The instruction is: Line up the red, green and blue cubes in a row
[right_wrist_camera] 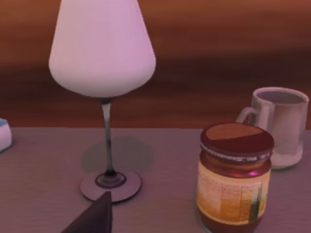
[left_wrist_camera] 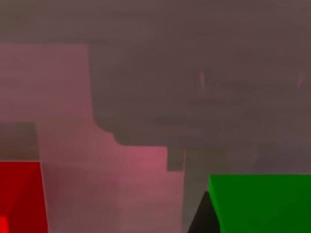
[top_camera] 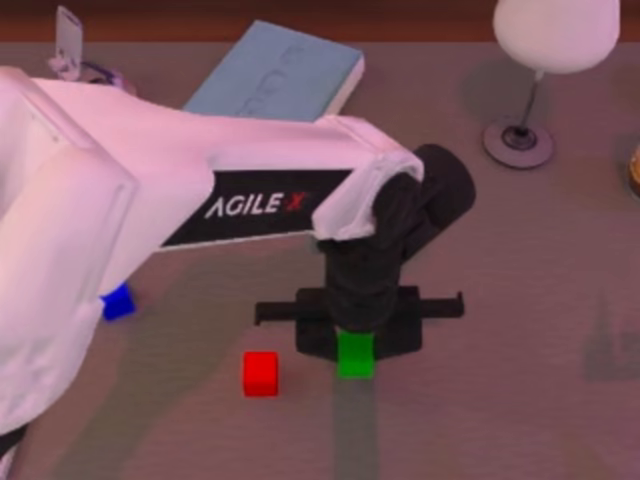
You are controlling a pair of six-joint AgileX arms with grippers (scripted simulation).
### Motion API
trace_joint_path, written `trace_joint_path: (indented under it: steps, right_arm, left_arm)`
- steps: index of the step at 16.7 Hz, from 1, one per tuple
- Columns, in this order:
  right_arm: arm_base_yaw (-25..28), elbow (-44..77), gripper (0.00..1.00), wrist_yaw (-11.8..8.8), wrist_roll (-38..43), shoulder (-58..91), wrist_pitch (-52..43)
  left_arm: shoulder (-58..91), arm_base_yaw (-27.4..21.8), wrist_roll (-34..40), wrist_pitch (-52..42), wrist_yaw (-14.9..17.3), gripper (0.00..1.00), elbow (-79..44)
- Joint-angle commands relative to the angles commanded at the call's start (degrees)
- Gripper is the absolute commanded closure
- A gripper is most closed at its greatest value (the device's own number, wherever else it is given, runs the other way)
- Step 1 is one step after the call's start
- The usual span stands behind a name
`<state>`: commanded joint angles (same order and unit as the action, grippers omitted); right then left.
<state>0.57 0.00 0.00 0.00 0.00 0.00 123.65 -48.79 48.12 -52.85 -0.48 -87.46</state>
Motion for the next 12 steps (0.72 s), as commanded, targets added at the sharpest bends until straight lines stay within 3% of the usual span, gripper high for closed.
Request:
trace_joint_path:
  steps: [1,12]
  right_arm:
    - [0.0,0.0,0.0,0.0,0.0,0.0,0.0]
    - [0.0,0.0,0.0,0.0,0.0,0.0,0.0]
  left_arm:
    - [0.0,0.0,0.0,0.0,0.0,1.0,0.0]
    - [0.0,0.0,0.0,0.0,0.0,0.17,0.0]
